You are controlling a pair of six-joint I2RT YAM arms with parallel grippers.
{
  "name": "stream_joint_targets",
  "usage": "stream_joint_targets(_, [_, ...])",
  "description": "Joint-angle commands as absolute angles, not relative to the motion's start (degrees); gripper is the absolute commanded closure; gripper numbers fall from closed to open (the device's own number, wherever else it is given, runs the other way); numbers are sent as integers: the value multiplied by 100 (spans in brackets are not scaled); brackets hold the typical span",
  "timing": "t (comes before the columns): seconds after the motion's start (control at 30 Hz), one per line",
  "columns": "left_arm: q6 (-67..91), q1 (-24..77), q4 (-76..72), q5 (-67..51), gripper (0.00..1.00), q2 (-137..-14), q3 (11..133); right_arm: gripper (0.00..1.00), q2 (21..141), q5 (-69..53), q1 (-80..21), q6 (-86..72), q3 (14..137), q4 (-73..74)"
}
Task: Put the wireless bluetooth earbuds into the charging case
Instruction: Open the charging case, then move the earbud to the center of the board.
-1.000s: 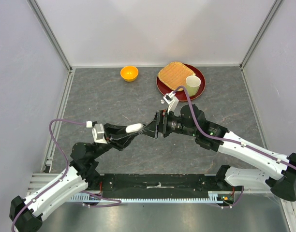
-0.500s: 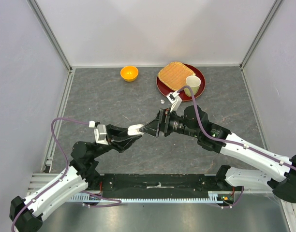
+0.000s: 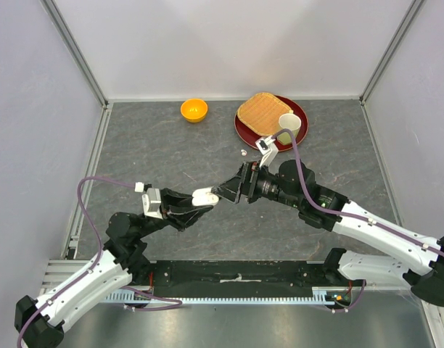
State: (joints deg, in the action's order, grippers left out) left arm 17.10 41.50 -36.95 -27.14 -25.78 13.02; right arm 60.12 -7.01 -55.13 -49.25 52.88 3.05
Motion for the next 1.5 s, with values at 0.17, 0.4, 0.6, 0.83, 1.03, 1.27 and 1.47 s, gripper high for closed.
stream_joint_targets(0.17, [1696, 4157, -3199, -2576, 98, -2329, 1442, 7, 5459, 306, -5502, -5027, 4931, 35])
stream_joint_targets(0.4, [1565, 4149, -2883, -2417, 98, -2092, 1406, 4, 4721, 1668, -5450, -5326, 4483, 578])
stream_joint_targets(0.6, [1538, 4157, -2470, -2321, 98, -1890, 1564, 2, 4517, 2066, -5037, -5239, 4342, 1115])
stream_joint_targets(0.83, [1529, 4157, -2277, -2110, 98, -1688, 1626, 2, 5290, 1583, -4361, -4606, 4780, 1503])
stream_joint_targets(1.03, [1731, 4157, -2250, -1838, 98, -1530, 1626, 2, 5941, 1028, -4035, -4192, 5167, 1809])
stream_joint_targets(1.27, [1863, 4157, -2127, -1512, 98, -1187, 1617, 2, 6318, 1398, -3867, -4201, 5309, 2268])
stream_joint_targets(1.47, [1942, 4148, -1636, -1205, 98, -572, 1556, 2, 6907, 915, -3709, -3938, 5703, 2417])
